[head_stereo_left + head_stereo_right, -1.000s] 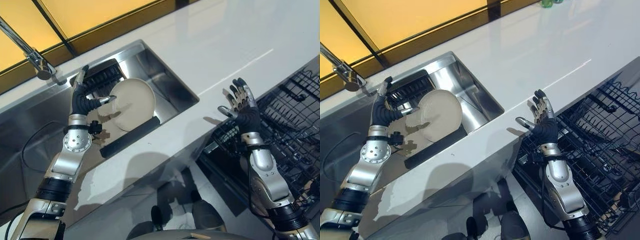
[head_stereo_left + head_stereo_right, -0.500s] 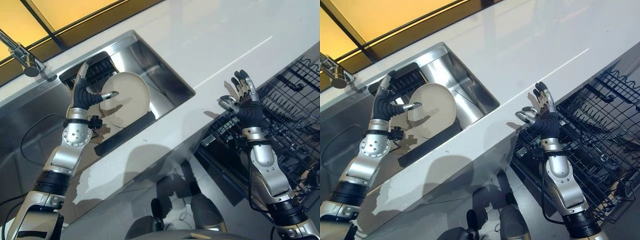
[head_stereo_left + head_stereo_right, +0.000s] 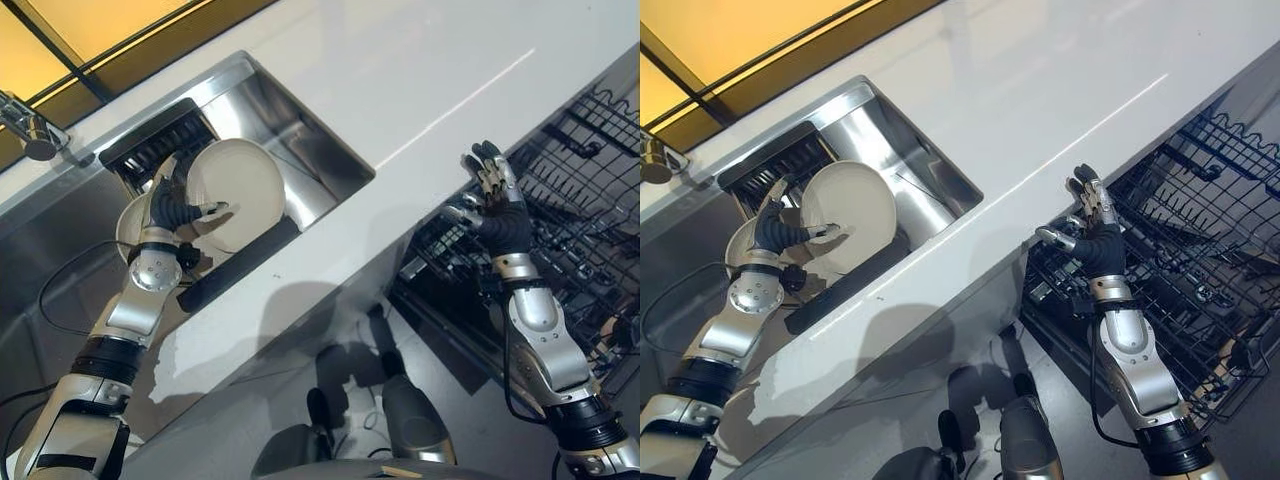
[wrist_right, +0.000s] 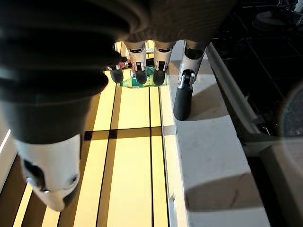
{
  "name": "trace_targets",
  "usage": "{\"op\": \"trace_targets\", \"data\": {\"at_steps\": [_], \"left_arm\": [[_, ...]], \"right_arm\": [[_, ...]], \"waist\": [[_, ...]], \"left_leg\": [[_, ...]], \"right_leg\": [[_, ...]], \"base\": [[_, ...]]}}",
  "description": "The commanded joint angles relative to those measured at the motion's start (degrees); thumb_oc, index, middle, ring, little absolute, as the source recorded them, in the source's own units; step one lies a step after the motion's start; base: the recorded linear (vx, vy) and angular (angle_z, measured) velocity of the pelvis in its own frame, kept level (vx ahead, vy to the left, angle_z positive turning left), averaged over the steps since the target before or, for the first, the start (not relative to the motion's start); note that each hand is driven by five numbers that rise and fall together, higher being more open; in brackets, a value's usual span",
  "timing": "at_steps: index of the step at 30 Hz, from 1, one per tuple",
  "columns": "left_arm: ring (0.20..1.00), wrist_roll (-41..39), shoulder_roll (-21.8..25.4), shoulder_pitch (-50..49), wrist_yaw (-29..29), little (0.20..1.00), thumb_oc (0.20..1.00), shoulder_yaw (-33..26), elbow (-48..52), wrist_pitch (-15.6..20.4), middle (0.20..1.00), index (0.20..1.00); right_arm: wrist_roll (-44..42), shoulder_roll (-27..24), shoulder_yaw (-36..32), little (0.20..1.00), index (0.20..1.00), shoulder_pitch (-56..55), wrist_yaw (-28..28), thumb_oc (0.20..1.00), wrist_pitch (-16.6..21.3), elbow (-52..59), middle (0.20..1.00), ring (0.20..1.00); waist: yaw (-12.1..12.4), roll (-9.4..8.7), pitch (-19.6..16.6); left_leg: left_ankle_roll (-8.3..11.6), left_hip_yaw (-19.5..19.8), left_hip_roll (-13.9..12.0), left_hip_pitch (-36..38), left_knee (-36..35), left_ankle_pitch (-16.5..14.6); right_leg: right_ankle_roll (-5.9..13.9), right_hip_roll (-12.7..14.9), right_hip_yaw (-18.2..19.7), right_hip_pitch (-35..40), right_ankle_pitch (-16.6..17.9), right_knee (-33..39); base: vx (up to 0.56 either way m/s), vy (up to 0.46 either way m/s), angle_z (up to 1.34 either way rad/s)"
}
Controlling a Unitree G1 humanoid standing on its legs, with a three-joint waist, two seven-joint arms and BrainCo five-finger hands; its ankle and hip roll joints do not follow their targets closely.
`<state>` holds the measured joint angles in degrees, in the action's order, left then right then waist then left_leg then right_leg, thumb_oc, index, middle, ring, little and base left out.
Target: Pick up plates and place into dishwasher.
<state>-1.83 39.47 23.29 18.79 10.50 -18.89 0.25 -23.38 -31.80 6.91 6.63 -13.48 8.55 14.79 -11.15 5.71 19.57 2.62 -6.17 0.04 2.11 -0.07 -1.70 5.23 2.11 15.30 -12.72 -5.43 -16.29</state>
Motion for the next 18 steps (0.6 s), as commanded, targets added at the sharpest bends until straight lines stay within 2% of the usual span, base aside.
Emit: {"op": "trace_targets", "data": {"at_steps": [1, 5, 11, 18], "left_arm": [[1.0, 1.81, 2.54, 4.87, 3.42, 1.0, 1.0, -0.52, -5.66, -0.95, 1.0, 1.0], [1.0, 0.25, 2.98, 6.47, 4.13, 1.0, 1.0, -0.53, -9.03, -1.69, 1.0, 1.0], [1.0, -3.92, 1.46, 7.22, 1.77, 1.0, 1.0, -1.08, -12.0, -2.02, 1.0, 1.0], [1.0, -8.42, -1.84, 5.92, 3.3, 1.0, 1.0, -3.13, -14.78, -5.93, 1.0, 1.0]], "right_arm": [[0.51, -1.54, -0.23, 1.0, 1.0, -0.65, 0.42, 1.0, 0.02, 1.42, 1.0, 1.0], [0.28, -2.41, -0.65, 1.0, 1.0, -0.38, 1.31, 1.0, -0.15, 1.64, 1.0, 1.0], [1.18, -2.87, -1.24, 1.0, 1.0, -0.76, 2.33, 1.0, -0.01, 1.78, 1.0, 1.0], [1.73, -3.05, -2.58, 1.0, 1.0, -1.79, 4.31, 1.0, -1.42, 2.51, 1.0, 1.0]], "waist": [[-0.88, -1.66, -1.87], [-1.34, -1.5, -1.63], [-1.86, -1.28, -1.57], [-2.35, -0.86, -2.13]], "left_leg": [[-2.38, 2.51, 3.57, -9.06, 10.58, -3.19], [-2.3, 2.29, 3.73, -9.19, 10.87, -3.19], [-2.29, 1.95, 3.99, -8.97, 11.21, -3.25], [-2.23, 1.92, 4.39, -7.56, 11.37, -3.43]], "right_leg": [[2.4, 3.29, -1.15, 0.32, 5.42, 6.54], [2.27, 3.31, -0.93, 0.09, 5.5, 6.46], [2.1, 3.39, -0.68, 0.3, 5.56, 6.49], [2.15, 3.78, -0.57, 1.64, 5.41, 6.6]], "base": [[0.0, 0.0, 0.0], [0.02, 0.027, -0.12], [0.02, 0.011, -0.03], [0.07, 0.02, -0.03]]}}
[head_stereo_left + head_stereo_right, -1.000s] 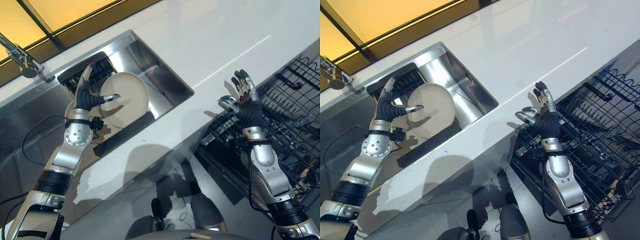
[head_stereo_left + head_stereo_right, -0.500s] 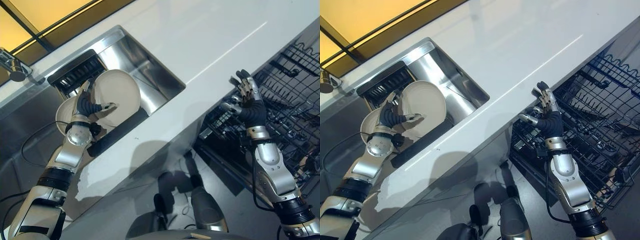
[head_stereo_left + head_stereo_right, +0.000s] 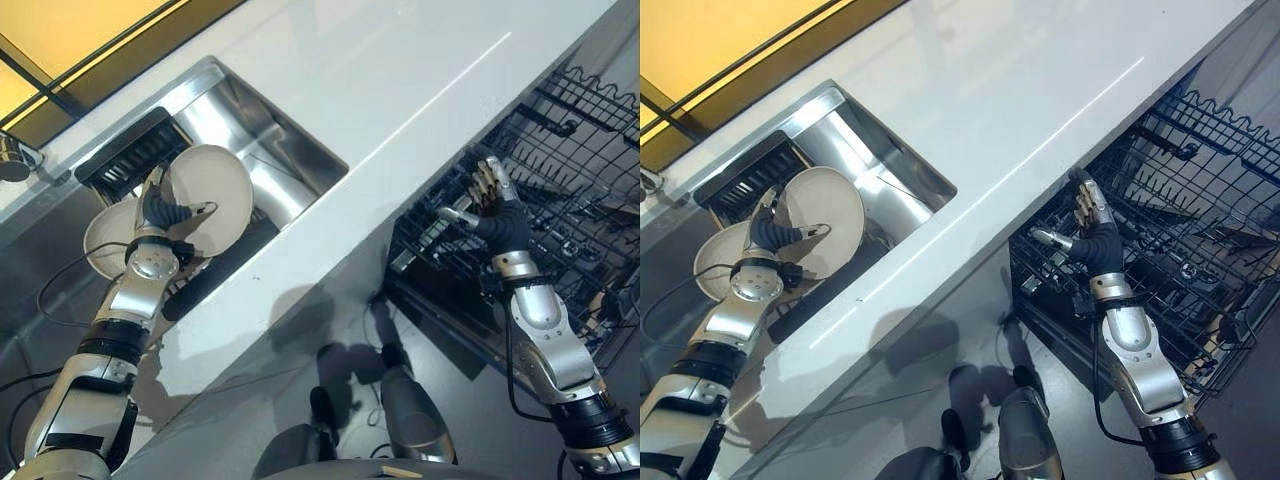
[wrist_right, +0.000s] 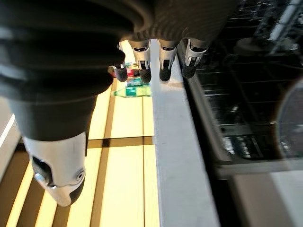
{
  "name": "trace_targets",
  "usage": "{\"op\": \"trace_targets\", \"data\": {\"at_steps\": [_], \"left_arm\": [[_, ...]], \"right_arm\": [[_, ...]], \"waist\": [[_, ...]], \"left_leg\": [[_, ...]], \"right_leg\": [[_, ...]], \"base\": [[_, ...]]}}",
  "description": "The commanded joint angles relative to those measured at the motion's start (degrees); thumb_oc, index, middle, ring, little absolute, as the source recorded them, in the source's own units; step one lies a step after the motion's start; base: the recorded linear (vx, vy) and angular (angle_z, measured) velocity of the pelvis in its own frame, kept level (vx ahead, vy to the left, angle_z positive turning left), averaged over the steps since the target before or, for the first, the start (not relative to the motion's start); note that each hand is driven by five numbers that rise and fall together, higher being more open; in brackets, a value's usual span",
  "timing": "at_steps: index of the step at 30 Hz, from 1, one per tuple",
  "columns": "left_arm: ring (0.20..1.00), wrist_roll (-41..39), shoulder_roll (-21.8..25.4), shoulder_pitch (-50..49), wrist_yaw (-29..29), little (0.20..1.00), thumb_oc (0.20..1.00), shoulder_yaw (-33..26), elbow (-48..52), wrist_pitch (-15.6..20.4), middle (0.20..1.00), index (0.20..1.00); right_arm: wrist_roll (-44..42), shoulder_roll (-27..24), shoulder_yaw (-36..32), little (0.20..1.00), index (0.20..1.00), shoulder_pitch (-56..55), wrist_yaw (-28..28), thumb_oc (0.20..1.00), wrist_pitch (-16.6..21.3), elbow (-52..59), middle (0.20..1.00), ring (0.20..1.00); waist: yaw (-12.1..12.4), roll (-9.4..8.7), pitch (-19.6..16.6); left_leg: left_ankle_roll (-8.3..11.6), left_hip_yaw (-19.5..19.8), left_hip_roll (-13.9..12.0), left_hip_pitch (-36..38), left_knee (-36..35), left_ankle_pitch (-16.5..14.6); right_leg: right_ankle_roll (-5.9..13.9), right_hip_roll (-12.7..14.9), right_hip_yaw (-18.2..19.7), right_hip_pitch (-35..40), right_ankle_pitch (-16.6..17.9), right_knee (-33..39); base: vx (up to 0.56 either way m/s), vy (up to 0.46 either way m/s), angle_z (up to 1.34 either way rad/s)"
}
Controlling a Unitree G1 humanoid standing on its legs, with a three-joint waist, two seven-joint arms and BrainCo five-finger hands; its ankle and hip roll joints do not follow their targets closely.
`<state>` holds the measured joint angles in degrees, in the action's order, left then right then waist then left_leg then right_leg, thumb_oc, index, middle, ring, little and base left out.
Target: Pick up plates and place into dishwasher.
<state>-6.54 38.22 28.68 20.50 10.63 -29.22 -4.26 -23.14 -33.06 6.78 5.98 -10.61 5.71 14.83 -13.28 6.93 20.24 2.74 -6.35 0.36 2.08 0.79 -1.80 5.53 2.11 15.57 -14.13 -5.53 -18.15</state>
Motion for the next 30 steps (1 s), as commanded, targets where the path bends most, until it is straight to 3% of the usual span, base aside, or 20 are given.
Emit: {"op": "trace_targets", "data": {"at_steps": [1, 5, 9, 11, 13, 16, 20, 25, 26, 27, 29, 30], "left_arm": [[1.0, -4.41, -1.19, 0.39, 1.91, 1.0, 1.0, -3.74, -5.2, -1.91, 1.0, 1.0], [1.0, -6.28, -3.11, -0.45, 2.58, 1.0, 1.0, -4.69, -7.02, -2.52, 1.0, 1.0], [1.0, -8.57, -4.78, -1.3, -0.54, 1.0, 1.0, -5.03, -7.54, -2.86, 1.0, 1.0], [1.0, -11.47, -5.59, -1.65, -4.25, 1.0, 1.0, -4.64, -7.51, -2.55, 1.0, 1.0], [1.0, -15.82, -6.58, -2.59, -13.29, 1.0, 1.0, -4.21, -6.88, -2.1, 1.0, 1.0], [1.0, -20.57, -7.91, -4.53, -18.93, 1.0, 1.0, -3.13, -4.67, -2.52, 1.0, 1.0], [1.0, -27.4, -9.25, -6.79, -23.4, 1.0, 1.0, -2.73, -1.52, -4.07, 1.0, 1.0], [1.0, -29.5, -10.97, -9.74, -24.81, 1.0, 1.0, -2.87, 1.56, -4.11, 1.0, 1.0], [0.827, -30.07, -11.29, -10.41, -24.85, 0.827, 0.827, -3.21, 2.09, -4.22, 0.827, 0.827], [0.573, -30.3, -11.43, -10.9, -24.7, 0.573, 0.573, -3.44, 2.45, -4.22, 0.573, 0.573], [0.3, -30.19, -12.13, -12.02, -24.21, 0.3, 0.3, -3.8, 3.41, -4.27, 0.3, 0.3], [0.2, -30.28, -12.26, -12.43, -24.46, 0.2, 0.2, -3.99, 3.77, -4.27, 0.2, 0.2]], "right_arm": [[1.6, -1.75, -2.65, 1.0, 1.0, -1.43, 1.78, 1.0, 1.12, 2.58, 1.0, 1.0], [1.74, -2.16, -3.24, 1.0, 1.0, -1.73, 2.88, 1.0, 0.1, 3.15, 1.0, 1.0], [1.95, -2.35, -3.94, 1.0, 1.0, -2.38, 4.13, 1.0, -0.59, 3.65, 1.0, 1.0], [2.1, -2.36, -4.29, 1.0, 1.0, -2.68, 4.79, 1.0, -0.8, 4.01, 1.0, 1.0], [2.51, -2.28, -5.12, 1.0, 1.0, -3.26, 5.88, 1.0, -0.99, 4.57, 1.0, 1.0], [2.82, -2.23, -6.17, 1.0, 1.0, -4.02, 6.88, 1.0, -0.85, 4.69, 1.0, 1.0], [2.9, -2.35, -7.23, 1.0, 1.0, -5.46, 7.82, 1.0, -0.04, 4.88, 1.0, 1.0], [3.5, -2.13, -8.13, 1.0, 1.0, -7.28, 8.66, 1.0, 0.74, 5.16, 1.0, 1.0], [3.7, -1.87, -8.35, 1.0, 1.0, -7.73, 8.88, 1.0, 0.9, 5.15, 1.0, 1.0], [3.75, -1.77, -8.51, 1.0, 1.0, -8.04, 9.03, 1.0, 0.91, 5.16, 1.0, 1.0], [4.19, -1.37, -8.7, 1.0, 1.0, -8.71, 9.14, 1.0, 0.85, 5.11, 1.0, 1.0], [4.2, -1.29, -8.8, 1.0, 1.0, -8.98, 9.16, 1.0, 0.82, 5.2, 1.0, 1.0]], "waist": [[-0.29, -1.99, -2.92], [-0.56, -1.64, -2.97], [-0.7, -1.35, -3.02], [-0.77, -1.26, -3.05], [-0.8, -0.94, -2.93], [-0.72, -0.5, -2.73], [-0.67, 0.01, -2.65], [-0.4, 0.43, -2.95], [-0.29, 0.49, -3.11], [-0.24, 0.51, -3.27], [-0.01, 0.54, -3.71], [0.11, 0.51, -3.89]], "left_leg": [[-2.34, 2.16, 4.13, -7.3, 10.53, -3.39], [-2.18, 2.25, 4.26, -6.66, 10.62, -3.3], [-2.09, 2.36, 4.46, -6.33, 10.66, -3.18], [-2.09, 2.47, 4.5, -6.2, 10.66, -3.16], [-2.12, 2.32, 4.52, -6.15, 10.71, -3.12], [-2.16, 2.45, 4.69, -6.05, 10.69, -3.03], [-2.32, 2.6, 4.79, -5.73, 10.56, -2.97], [-2.35, 2.93, 4.95, -5.29, 10.37, -2.82], [-2.36, 2.98, 4.96, -5.13, 10.29, -2.8], [-2.36, 3.02, 4.92, -4.99, 10.24, -2.8], [-2.35, 3.23, 4.98, -4.7, 10.08, -2.75], [-2.34, 3.31, 4.98, -4.66, 10.05, -2.71]], "right_leg": [[1.91, 3.9, -0.93, 3.29, 5.46, 8.46], [1.89, 4.14, -1.02, 3.87, 5.35, 8.33], [1.88, 4.36, -1.07, 4.3, 5.32, 8.32], [1.92, 4.46, -1.17, 4.41, 5.26, 8.24], [1.95, 4.61, -1.3, 4.42, 5.26, 8.11], [2.01, 4.77, -1.42, 4.58, 5.5, 8.25], [2.04, 5.02, -1.73, 4.87, 5.47, 8.19], [2.08, 5.46, -2.26, 5.64, 5.52, 8.53], [2.08, 5.55, -2.41, 5.88, 5.5, 8.64], [2.09, 5.63, -2.54, 6.1, 5.51, 8.78], [2.1, 5.77, -2.82, 6.62, 5.48, 9.04], [2.1, 5.84, -2.94, 6.79, 5.48, 9.16]], "base": [[0.09, 0.027, -0.08], [0.07, 0.035, -0.07], [0.05, 0.031, -0.04], [0.02, 0.022, -0.08], [0.02, 0.036, -0.09], [0.01, 0.032, -0.02], [0.01, 0.035, 0.01], [0.02, 0.027, 0.03], [0.04, 0.008, 0.07], [0.05, 0.006, 0.06], [0.04, 0.001, -0.04], [0.03, -0.002, -0.08]]}}
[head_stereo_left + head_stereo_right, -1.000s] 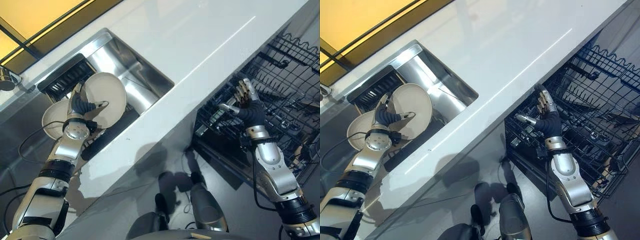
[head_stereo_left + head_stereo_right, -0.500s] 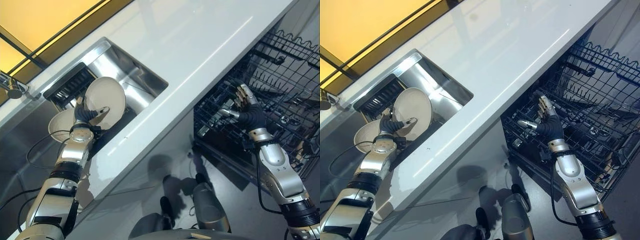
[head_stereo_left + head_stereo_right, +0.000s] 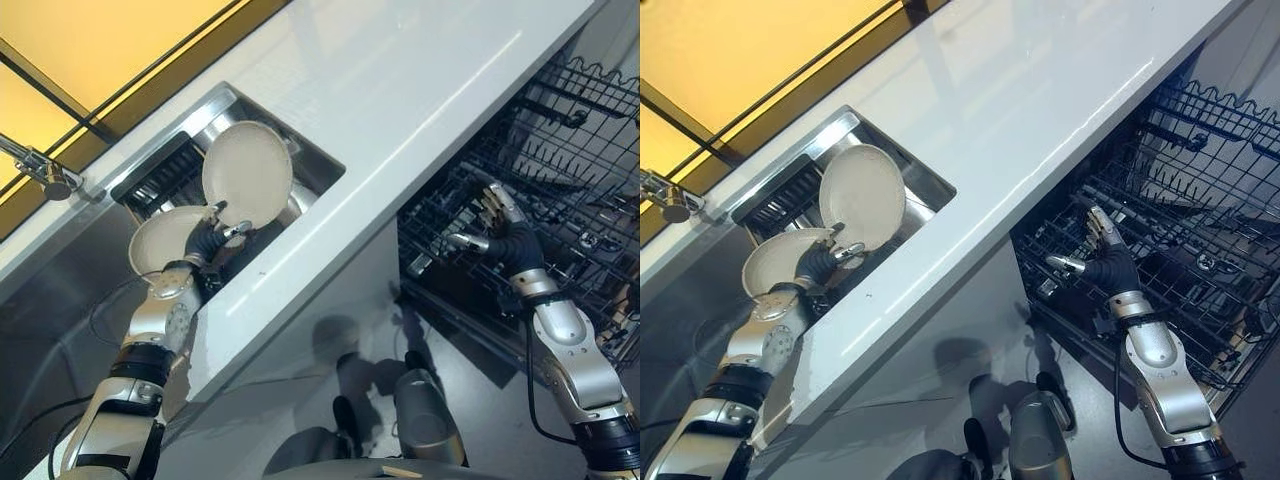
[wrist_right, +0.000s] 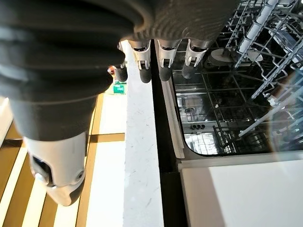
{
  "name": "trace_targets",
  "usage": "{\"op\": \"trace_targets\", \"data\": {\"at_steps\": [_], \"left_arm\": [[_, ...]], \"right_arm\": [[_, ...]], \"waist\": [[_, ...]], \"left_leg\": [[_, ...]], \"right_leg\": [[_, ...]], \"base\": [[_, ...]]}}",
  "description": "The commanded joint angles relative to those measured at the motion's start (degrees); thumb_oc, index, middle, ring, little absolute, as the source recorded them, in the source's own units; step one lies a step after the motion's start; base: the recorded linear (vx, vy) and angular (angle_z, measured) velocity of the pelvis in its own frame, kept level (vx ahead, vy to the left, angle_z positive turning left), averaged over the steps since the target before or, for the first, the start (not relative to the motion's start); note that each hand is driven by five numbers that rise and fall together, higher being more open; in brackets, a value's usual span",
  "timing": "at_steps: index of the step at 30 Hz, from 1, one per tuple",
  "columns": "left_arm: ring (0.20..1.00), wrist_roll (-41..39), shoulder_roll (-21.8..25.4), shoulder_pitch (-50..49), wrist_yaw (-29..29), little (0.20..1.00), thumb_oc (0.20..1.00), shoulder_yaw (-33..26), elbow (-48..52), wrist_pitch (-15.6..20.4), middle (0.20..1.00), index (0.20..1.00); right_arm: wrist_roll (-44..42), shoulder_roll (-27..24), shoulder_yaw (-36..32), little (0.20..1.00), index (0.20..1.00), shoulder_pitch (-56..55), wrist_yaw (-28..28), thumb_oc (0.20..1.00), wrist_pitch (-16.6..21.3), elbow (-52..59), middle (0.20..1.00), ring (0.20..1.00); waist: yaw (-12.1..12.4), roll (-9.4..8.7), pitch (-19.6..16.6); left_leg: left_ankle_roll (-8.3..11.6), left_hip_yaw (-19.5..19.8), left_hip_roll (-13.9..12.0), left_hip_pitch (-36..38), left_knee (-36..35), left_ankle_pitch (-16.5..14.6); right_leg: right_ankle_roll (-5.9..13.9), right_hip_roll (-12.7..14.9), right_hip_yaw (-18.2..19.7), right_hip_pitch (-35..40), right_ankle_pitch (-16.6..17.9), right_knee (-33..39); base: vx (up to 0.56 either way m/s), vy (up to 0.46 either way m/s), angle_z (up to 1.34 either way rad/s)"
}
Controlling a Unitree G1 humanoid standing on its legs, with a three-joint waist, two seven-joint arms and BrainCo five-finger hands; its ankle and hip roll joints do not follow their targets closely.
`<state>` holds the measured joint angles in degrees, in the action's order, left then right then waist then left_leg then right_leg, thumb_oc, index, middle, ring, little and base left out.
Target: Pick up plates and place into dishwasher.
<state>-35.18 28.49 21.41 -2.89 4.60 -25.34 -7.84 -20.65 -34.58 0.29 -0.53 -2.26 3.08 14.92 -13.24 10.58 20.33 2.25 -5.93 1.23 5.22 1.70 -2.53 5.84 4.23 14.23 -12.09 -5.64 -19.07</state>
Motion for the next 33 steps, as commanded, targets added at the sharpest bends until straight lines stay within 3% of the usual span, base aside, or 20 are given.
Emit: {"op": "trace_targets", "data": {"at_steps": [1, 17, 24, 33], "left_arm": [[0.2, -1.73, -2.58, -5.52, -1.45, 0.2, 0.2, 1.88, 0.25, -0.76, 0.2, 0.2], [0.2, -0.46, -4.89, -9.9, -1.52, 0.2, 0.2, 1.0, 1.75, 0.85, 0.2, 0.2], [0.2, -3.14, -6.63, -11.91, 0.29, 0.2, 0.2, -0.84, 3.46, 6.33, 0.2, 0.2], [0.2, -0.59, -6.66, -15.45, 2.64, 0.2, 0.2, -4.77, 10.07, 12.6, 0.2, 0.2]], "right_arm": [[1.6, 0.3, -2.49, 1.0, 1.0, -2.75, 1.02, 1.0, 3.51, 5.14, 1.0, 1.0], [2.23, 1.54, -4.44, 1.0, 1.0, -5.66, 3.68, 1.0, 3.86, 4.34, 1.0, 1.0], [3.18, 2.65, -5.13, 1.0, 1.0, -7.08, 5.01, 1.0, 4.04, 3.99, 1.0, 1.0], [3.47, 4.73, -7.14, 1.0, 1.0, -9.94, 7.81, 1.0, 5.55, 4.03, 1.0, 1.0]], "waist": [[0.12, -3.16, -4.12], [0.87, -3.41, -5.85], [1.2, -3.53, -6.46], [2.22, -4.02, -7.41]], "left_leg": [[-1.87, 2.95, 4.1, -7.74, 9.15, -1.98], [-1.63, 3.77, 3.82, -6.59, 9.05, -1.7], [-1.49, 4.12, 3.73, -5.93, 8.95, -1.74], [-1.22, 4.7, 3.53, -4.99, 8.24, -1.76]], "right_leg": [[1.81, 3.77, -1.68, 4.83, 5.59, 10.08], [1.74, 4.39, -2.94, 6.86, 5.72, 10.78], [1.8, 4.73, -3.43, 7.62, 5.68, 10.91], [1.62, 5.03, -4.52, 9.16, 5.59, 11.84]], "base": [[0.0, 0.0, 0.0], [0.02, -0.003, 0.02], [0.01, 0.0, 0.02], [0.0, -0.005, 0.05]]}}
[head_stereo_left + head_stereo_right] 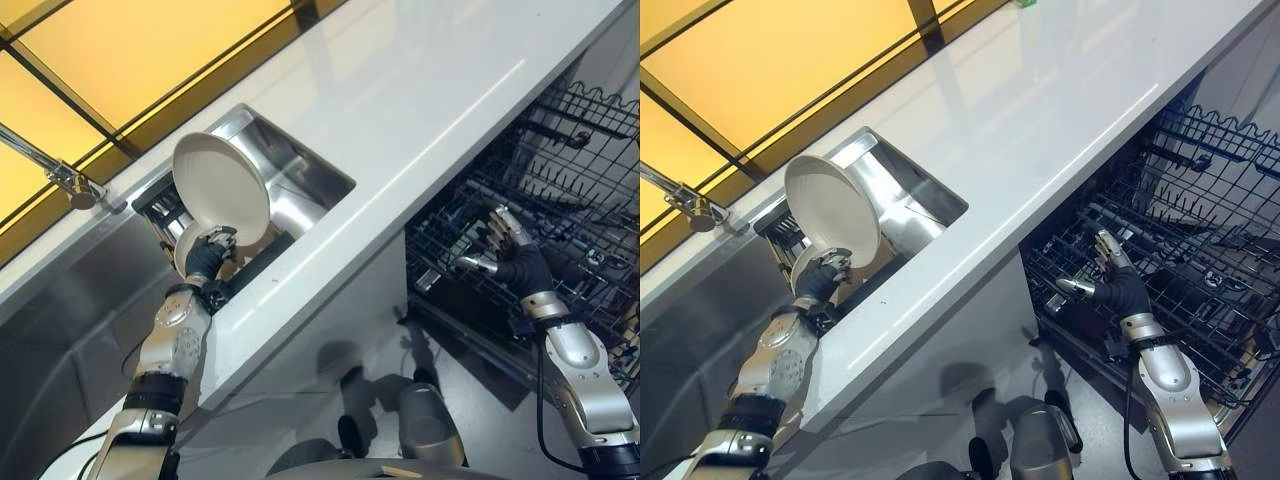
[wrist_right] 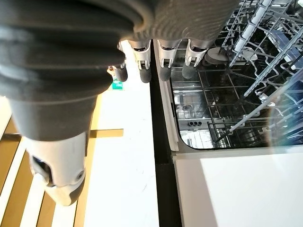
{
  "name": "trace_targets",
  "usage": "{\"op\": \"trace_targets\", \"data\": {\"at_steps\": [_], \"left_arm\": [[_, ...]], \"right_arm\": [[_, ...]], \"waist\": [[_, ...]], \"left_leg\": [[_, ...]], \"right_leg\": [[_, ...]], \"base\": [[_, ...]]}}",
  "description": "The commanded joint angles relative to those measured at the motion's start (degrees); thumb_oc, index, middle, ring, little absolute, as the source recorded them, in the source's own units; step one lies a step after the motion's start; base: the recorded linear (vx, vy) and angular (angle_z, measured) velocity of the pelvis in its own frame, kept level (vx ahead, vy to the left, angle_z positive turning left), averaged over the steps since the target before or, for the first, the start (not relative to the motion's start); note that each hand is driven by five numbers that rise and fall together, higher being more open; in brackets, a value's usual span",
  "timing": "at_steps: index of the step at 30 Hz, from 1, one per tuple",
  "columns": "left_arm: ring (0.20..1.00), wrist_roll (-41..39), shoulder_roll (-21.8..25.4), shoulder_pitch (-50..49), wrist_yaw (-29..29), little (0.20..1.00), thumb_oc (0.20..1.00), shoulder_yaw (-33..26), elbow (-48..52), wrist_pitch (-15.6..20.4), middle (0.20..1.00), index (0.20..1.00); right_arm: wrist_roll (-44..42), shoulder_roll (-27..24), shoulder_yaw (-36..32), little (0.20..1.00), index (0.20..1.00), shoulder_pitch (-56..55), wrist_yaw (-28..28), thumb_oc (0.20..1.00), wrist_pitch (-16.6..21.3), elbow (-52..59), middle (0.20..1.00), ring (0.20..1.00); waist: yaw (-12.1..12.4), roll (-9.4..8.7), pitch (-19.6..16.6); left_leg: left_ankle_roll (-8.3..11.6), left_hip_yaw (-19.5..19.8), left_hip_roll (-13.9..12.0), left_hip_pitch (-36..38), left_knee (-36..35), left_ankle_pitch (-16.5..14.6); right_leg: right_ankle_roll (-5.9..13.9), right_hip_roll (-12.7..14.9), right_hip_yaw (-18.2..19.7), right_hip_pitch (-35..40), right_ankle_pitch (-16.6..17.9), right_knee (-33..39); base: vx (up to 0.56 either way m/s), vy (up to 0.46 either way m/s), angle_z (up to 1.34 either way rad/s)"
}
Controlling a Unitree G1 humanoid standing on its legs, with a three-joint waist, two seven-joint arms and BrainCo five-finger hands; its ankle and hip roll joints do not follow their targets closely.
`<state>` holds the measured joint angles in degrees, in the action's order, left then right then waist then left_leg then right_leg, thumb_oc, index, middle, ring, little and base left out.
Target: Pick up plates and place into dishwasher.
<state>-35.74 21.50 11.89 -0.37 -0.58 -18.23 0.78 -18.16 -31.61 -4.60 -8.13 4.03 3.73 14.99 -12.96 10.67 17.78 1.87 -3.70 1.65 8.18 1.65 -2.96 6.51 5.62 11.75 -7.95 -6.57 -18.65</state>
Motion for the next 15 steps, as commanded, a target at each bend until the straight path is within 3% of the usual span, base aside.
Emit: {"op": "trace_targets", "data": {"at_steps": [1, 8, 15], "left_arm": [[0.2, 0.42, 0.43, -6.31, 0.4, 0.2, 0.2, -0.1, 3.68, 4.37, 0.2, 0.2], [0.2, 1.9, 1.39, -9.45, 1.86, 0.2, 0.2, -3.6, 9.45, 6.99, 0.2, 0.2], [0.2, 3.08, 3.02, -11.58, 3.42, 0.2, 0.2, -6.58, 13.47, 7.73, 0.2, 0.2]], "right_arm": [[0.92, 1.86, -2.55, 1.0, 1.0, -2.68, 1.79, 1.0, 4.95, 4.1, 1.0, 1.0], [0.79, 3.46, -4.55, 1.0, 1.0, -5.07, 3.51, 1.0, 6.0, 5.33, 1.0, 1.0], [0.23, 4.19, -8.02, 1.0, 1.0, -5.59, -3.69, 1.0, 10.54, 7.54, 1.0, 1.0]], "waist": [[2.05, -4.15, -4.99], [3.0, -4.69, -6.48], [3.91, -5.47, -8.3]], "left_leg": [[-0.84, 2.57, 3.1, -7.78, 8.17, -1.33], [-0.66, 3.36, 2.88, -6.4, 6.76, -1.42], [-0.56, 4.17, 2.36, -5.42, 5.2, -1.61]], "right_leg": [[0.91, 3.65, -2.17, 5.21, 6.52, 11.54], [0.91, 3.72, -3.22, 7.14, 6.12, 12.94], [0.88, 3.42, -4.18, 8.32, 5.67, 14.2]], "base": [[0.0, 0.012, 0.06], [-0.01, 0.011, 0.07], [-0.06, -0.001, 0.05]]}}
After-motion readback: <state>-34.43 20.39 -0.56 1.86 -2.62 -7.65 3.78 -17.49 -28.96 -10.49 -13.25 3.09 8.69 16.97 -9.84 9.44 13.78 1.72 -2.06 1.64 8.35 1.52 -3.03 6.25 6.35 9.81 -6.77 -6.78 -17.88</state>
